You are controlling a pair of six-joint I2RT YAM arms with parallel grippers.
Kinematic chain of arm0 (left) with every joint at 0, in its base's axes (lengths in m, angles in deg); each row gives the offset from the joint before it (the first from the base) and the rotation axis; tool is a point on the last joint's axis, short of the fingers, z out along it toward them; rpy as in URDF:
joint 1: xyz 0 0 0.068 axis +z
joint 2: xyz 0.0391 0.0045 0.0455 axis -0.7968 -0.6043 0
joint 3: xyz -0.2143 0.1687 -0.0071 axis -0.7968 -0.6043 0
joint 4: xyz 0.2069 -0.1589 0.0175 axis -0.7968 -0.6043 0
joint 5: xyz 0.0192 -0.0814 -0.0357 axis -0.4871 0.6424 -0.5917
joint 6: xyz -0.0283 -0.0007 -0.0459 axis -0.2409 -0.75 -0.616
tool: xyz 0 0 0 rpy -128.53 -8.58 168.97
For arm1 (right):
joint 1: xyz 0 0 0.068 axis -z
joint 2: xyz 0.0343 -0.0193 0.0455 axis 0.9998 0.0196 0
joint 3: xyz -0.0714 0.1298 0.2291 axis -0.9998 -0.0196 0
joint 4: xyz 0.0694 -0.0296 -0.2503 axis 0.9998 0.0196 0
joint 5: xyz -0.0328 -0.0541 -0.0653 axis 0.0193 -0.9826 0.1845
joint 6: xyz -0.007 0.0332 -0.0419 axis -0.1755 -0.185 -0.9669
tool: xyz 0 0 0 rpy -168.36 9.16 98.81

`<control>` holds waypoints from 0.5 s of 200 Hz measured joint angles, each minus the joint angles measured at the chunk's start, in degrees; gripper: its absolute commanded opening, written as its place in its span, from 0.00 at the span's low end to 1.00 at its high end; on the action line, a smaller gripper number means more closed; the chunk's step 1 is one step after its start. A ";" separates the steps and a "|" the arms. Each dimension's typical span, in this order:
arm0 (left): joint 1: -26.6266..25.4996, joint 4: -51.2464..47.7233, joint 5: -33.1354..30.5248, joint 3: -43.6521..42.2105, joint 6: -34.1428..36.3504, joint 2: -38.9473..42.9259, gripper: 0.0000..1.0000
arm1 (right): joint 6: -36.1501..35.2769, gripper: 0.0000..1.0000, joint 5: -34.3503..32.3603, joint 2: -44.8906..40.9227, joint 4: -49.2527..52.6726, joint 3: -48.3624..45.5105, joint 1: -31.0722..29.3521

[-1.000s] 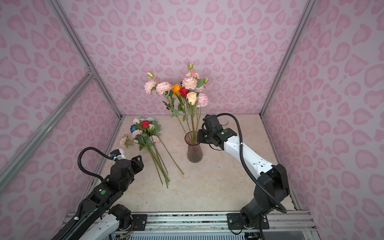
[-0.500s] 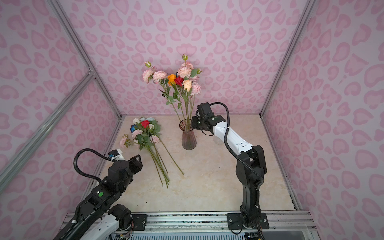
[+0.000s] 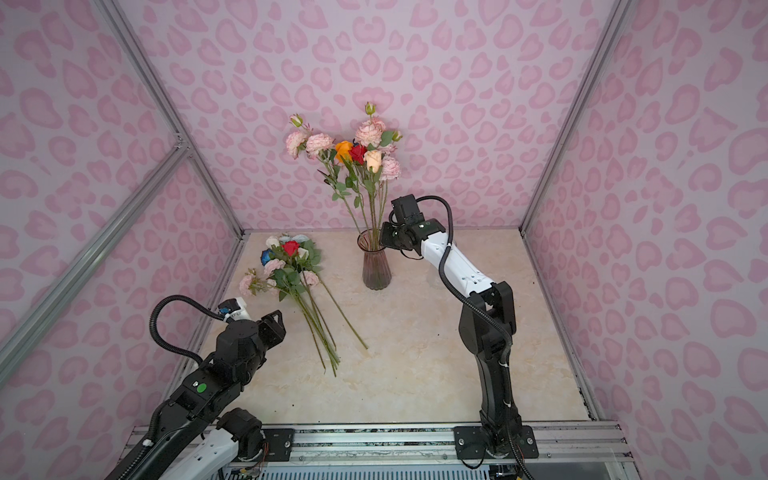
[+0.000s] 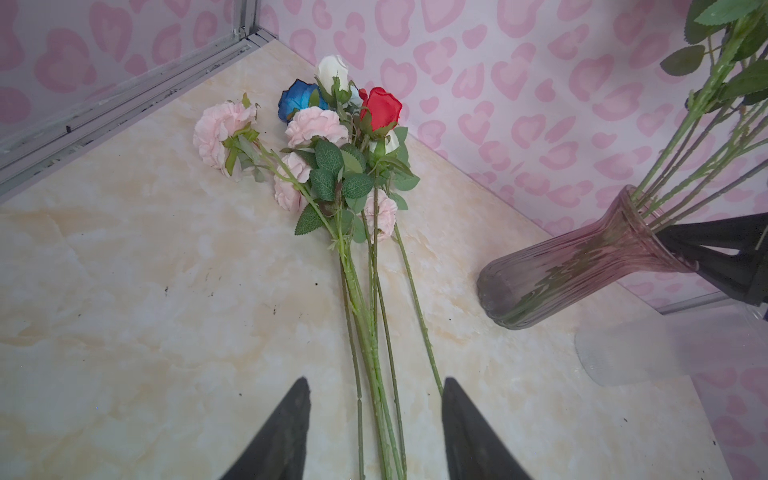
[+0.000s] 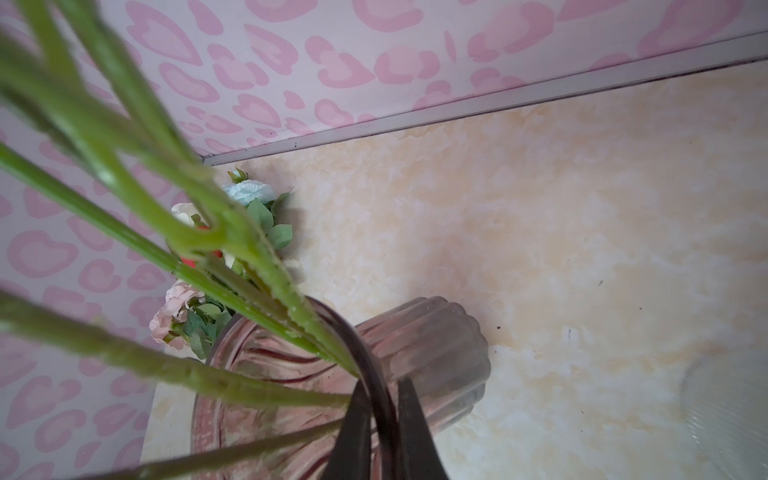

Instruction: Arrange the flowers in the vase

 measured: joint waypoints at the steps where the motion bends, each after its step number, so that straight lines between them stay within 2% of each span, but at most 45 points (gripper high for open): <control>1: 0.00 0.00 0.00 0.00 0.00 -0.02 0.53 | 0.00 0.12 0.00 0.00 0.00 0.00 0.00; 69: 0.00 -0.02 1.97 1.66 1.03 0.63 0.56 | -0.33 0.27 0.92 -0.61 1.68 0.39 0.00; 100: 0.00 -0.02 2.82 1.75 1.51 1.16 0.57 | -0.35 0.27 0.85 -1.95 1.68 0.26 0.00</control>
